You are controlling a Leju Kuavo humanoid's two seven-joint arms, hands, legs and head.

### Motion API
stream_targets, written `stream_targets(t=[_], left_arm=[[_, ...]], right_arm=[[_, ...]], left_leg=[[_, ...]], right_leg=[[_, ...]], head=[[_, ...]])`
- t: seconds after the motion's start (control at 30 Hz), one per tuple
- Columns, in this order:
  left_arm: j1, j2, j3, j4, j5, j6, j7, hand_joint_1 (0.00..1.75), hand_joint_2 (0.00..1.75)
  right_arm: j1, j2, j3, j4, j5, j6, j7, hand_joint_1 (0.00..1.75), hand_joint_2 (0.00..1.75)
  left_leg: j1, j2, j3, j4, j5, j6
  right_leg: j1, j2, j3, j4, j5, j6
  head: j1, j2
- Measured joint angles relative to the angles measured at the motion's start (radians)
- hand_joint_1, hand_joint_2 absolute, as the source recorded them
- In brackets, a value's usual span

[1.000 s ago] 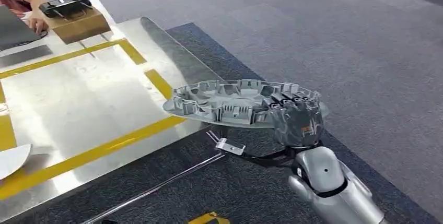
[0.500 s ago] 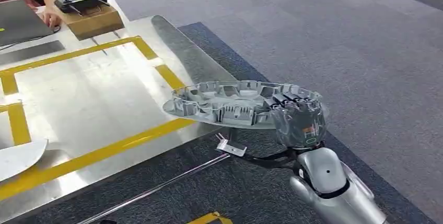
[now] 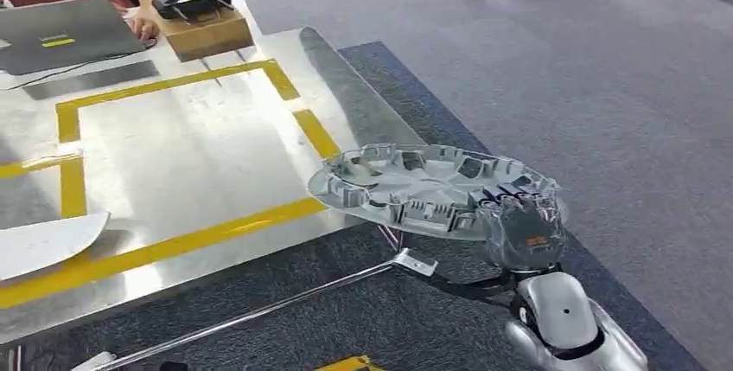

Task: Take the parts from the cabinet and place them on the table.

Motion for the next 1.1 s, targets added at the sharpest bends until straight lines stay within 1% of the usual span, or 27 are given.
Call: stream_targets(t=[0.07,0.1,0.13,0.17,0.2,0.23,0.27,0.3,0.33,0.37,0.4,0.43,0.47,0.57,0.6,0.63,0.67,0.7,0.77,0.8,0.83,0.87,0.9,0.93,0.97,1.0,1.1], left_arm=[[0.006,-0.002,0.000,0.000,0.000,0.000,0.000,0.00,1.75],[0.009,0.000,0.000,0.000,0.000,0.000,0.001,0.00,1.75],[0.011,-0.001,0.000,0.000,0.000,0.000,0.001,0.00,1.75],[0.008,0.001,0.000,0.000,0.000,0.000,0.002,0.00,1.75],[0.003,0.002,0.000,0.000,0.000,0.000,0.002,0.00,1.75],[0.000,0.003,0.000,0.000,0.000,0.000,0.002,0.00,1.75],[0.000,0.002,0.000,0.000,-0.001,-0.001,0.002,0.00,1.75],[0.001,-0.001,0.000,0.000,-0.002,-0.001,0.002,0.00,1.75],[0.003,-0.001,0.000,0.000,-0.003,-0.002,0.002,0.00,1.75],[0.003,0.000,0.000,0.000,-0.003,-0.002,0.002,0.00,1.75],[0.003,0.002,0.000,0.000,-0.005,-0.002,0.002,0.00,1.75],[0.002,0.003,0.000,0.000,-0.007,-0.002,0.002,0.00,1.75],[-0.002,0.006,0.000,0.000,-0.008,-0.002,0.002,0.00,1.75],[-0.005,0.007,0.000,0.000,-0.010,-0.003,0.002,0.00,1.75],[-0.003,0.007,0.000,0.000,-0.010,-0.003,0.002,0.00,1.75],[0.000,0.005,0.000,0.000,-0.010,-0.003,0.002,0.00,1.75],[-0.002,0.004,0.000,0.000,-0.010,-0.003,0.003,0.00,1.75],[-0.006,0.004,0.000,0.000,-0.010,-0.004,0.002,0.00,1.75],[-0.010,0.002,0.000,0.000,-0.010,-0.004,0.002,0.00,1.75],[-0.009,0.002,0.000,0.000,-0.010,-0.004,0.002,0.00,1.75],[-0.007,0.002,0.000,0.000,-0.010,-0.004,0.002,0.00,1.75],[-0.006,0.002,0.000,0.000,-0.010,-0.004,0.002,0.00,1.75],[-0.006,0.002,0.000,0.000,-0.010,-0.004,0.002,0.00,1.75],[-0.007,0.001,0.000,0.000,-0.010,-0.004,0.002,0.00,1.75],[-0.008,0.000,0.000,0.000,-0.010,-0.004,0.002,0.00,1.75],[-0.009,0.000,0.000,0.000,-0.010,-0.004,0.002,0.00,1.75],[-0.002,0.002,0.000,0.000,-0.010,-0.003,0.002,0.00,1.75]], right_arm=[[0.004,-0.003,-0.002,-0.002,0.000,0.000,-0.002,1.75,1.75],[0.003,-0.003,-0.003,-0.002,0.000,0.001,-0.002,1.75,1.75],[0.003,-0.003,-0.003,-0.003,0.001,0.002,-0.002,1.75,1.75],[0.006,-0.003,-0.005,-0.006,0.001,0.002,-0.002,1.75,1.75],[0.009,-0.003,-0.006,-0.008,0.001,0.003,-0.002,1.75,1.75],[0.011,-0.004,-0.007,-0.008,0.001,0.006,-0.001,1.75,1.75],[0.011,-0.004,-0.007,-0.008,0.001,0.007,-0.001,1.75,1.75],[0.011,-0.004,-0.007,-0.007,0.001,0.009,-0.001,1.75,1.75],[0.011,-0.004,-0.006,-0.007,0.002,0.009,-0.001,1.75,1.75],[0.011,-0.004,-0.006,-0.008,0.002,0.009,-0.001,1.75,1.75],[0.009,-0.004,-0.007,-0.008,0.002,0.009,-0.001,1.75,1.75],[0.008,-0.004,-0.007,-0.008,0.002,0.009,-0.001,1.75,1.75],[0.008,-0.004,-0.008,-0.008,0.002,0.009,-0.001,1.75,1.75],[0.007,-0.004,-0.010,-0.007,0.002,0.011,-0.004,1.75,1.75],[0.006,-0.004,-0.010,-0.008,0.002,0.010,-0.005,1.75,1.75],[0.004,-0.005,-0.011,-0.009,0.002,0.011,-0.005,1.75,1.75],[0.004,-0.005,-0.014,-0.010,0.002,0.010,-0.005,1.75,1.75],[0.004,-0.005,-0.014,-0.010,0.002,0.011,-0.005,1.75,1.75],[0.010,-0.006,-0.014,-0.008,0.001,0.011,-0.005,1.75,1.75],[0.011,-0.006,-0.014,-0.008,0.001,0.011,-0.005,1.75,1.75],[0.010,-0.006,-0.014,-0.007,0.001,0.011,-0.006,1.75,1.75],[0.010,-0.006,-0.014,-0.007,0.001,0.011,-0.006,1.75,1.75],[0.009,-0.006,-0.014,-0.007,0.001,0.011,-0.006,1.75,1.75],[0.008,-0.006,-0.014,-0.007,0.001,0.011,-0.006,1.75,1.75],[0.008,-0.008,-0.014,-0.007,0.001,0.011,-0.006,1.75,1.75],[0.007,-0.008,-0.014,-0.007,0.001,0.011,-0.006,1.75,1.75],[0.004,-0.009,-0.014,-0.007,-0.006,0.013,-0.009,1.75,1.75]], left_leg=[[0.008,-0.020,-0.007,-0.003,0.009,-0.013],[0.011,-0.022,-0.010,0.001,0.005,-0.017],[0.004,0.039,-0.016,0.018,-0.008,-0.019],[0.002,0.080,-0.039,0.066,-0.040,-0.021],[0.003,0.101,-0.077,0.144,-0.082,-0.024],[0.003,0.112,-0.117,0.232,-0.121,-0.025],[0.003,0.115,-0.148,0.299,-0.144,-0.025],[0.003,0.116,-0.156,0.318,-0.141,-0.024],[0.003,0.116,-0.140,0.293,-0.115,-0.020],[0.001,0.118,-0.106,0.230,-0.077,-0.015],[-0.003,0.132,-0.058,0.143,-0.035,-0.006],[-0.012,0.176,-0.010,0.058,-0.002,0.007],[-0.030,0.234,0.008,0.024,-0.022,0.014],[-0.033,0.199,-0.003,0.013,-0.021,0.020],[-0.031,0.184,0.000,0.005,-0.017,0.026],[-0.022,0.168,0.010,-0.005,-0.010,0.029],[-0.019,0.156,0.012,-0.008,-0.009,0.033],[-0.018,0.141,0.009,-0.008,-0.009,0.039],[-0.019,0.109,0.009,-0.008,-0.009,0.041],[-0.020,0.093,0.010,-0.007,-0.010,0.042],[-0.020,0.076,0.013,-0.007,-0.010,0.042],[-0.020,0.059,0.015,-0.006,-0.011,0.041],[-0.019,0.041,0.018,-0.006,-0.012,0.039],[-0.019,0.026,0.021,-0.005,-0.015,0.035],[-0.022,0.015,0.017,-0.003,-0.015,0.029],[-0.020,0.001,0.008,0.004,-0.015,0.024],[-0.012,-0.027,-0.001,0.001,-0.008,0.004]], right_leg=[[0.008,-0.019,-0.005,0.009,0.001,-0.017],[0.002,-0.033,-0.004,0.004,0.006,-0.028],[0.005,-0.045,-0.002,0.004,0.007,-0.033],[0.008,-0.057,-0.003,0.003,0.005,-0.040],[0.012,-0.073,-0.003,0.004,0.004,-0.043],[0.015,-0.090,-0.004,0.004,0.003,-0.046],[0.018,-0.106,-0.004,0.004,0.001,-0.048],[0.020,-0.120,-0.003,0.004,0.000,-0.049],[0.022,-0.133,-0.002,0.004,-0.001,-0.050],[0.025,-0.146,0.000,0.004,-0.002,-0.051],[0.027,-0.158,0.004,0.004,-0.005,-0.050],[0.028,-0.168,0.009,0.003,-0.008,-0.049],[0.034,-0.180,0.010,0.004,-0.011,-0.044],[0.037,-0.220,0.013,-0.002,-0.014,-0.033],[0.039,-0.234,0.020,-0.005,-0.018,-0.025],[0.033,-0.207,0.015,0.004,-0.030,-0.019],[0.030,-0.134,0.000,0.040,-0.052,-0.016],[0.029,-0.097,-0.037,0.114,-0.088,-0.016],[0.030,-0.076,-0.123,0.270,-0.145,-0.014],[0.031,-0.074,-0.148,0.304,-0.144,-0.014],[0.031,-0.073,-0.151,0.290,-0.117,-0.015],[0.030,-0.072,-0.132,0.234,-0.070,-0.016],[0.029,-0.064,-0.093,0.141,-0.011,-0.018],[0.025,-0.034,-0.057,0.055,0.033,-0.019],[0.019,0.018,-0.043,0.027,0.019,-0.023],[0.016,0.014,-0.025,0.003,0.016,-0.026],[0.024,-0.012,-0.028,0.008,0.018,-0.041]], head=[[0.002,0.000],[0.002,0.000],[-0.001,0.000],[-0.011,0.000],[-0.011,0.000],[-0.011,0.000],[-0.011,0.000],[-0.011,0.000],[-0.012,0.000],[-0.011,0.000],[-0.011,0.000],[-0.011,0.000],[-0.010,0.000],[-0.013,0.000],[-0.011,0.000],[-0.011,0.000],[-0.003,0.000],[-0.002,0.000],[0.003,0.000],[0.002,0.000],[0.002,0.000],[0.002,0.000],[0.003,0.000],[0.003,0.000],[0.004,0.000],[0.004,0.000],[0.004,0.000]])
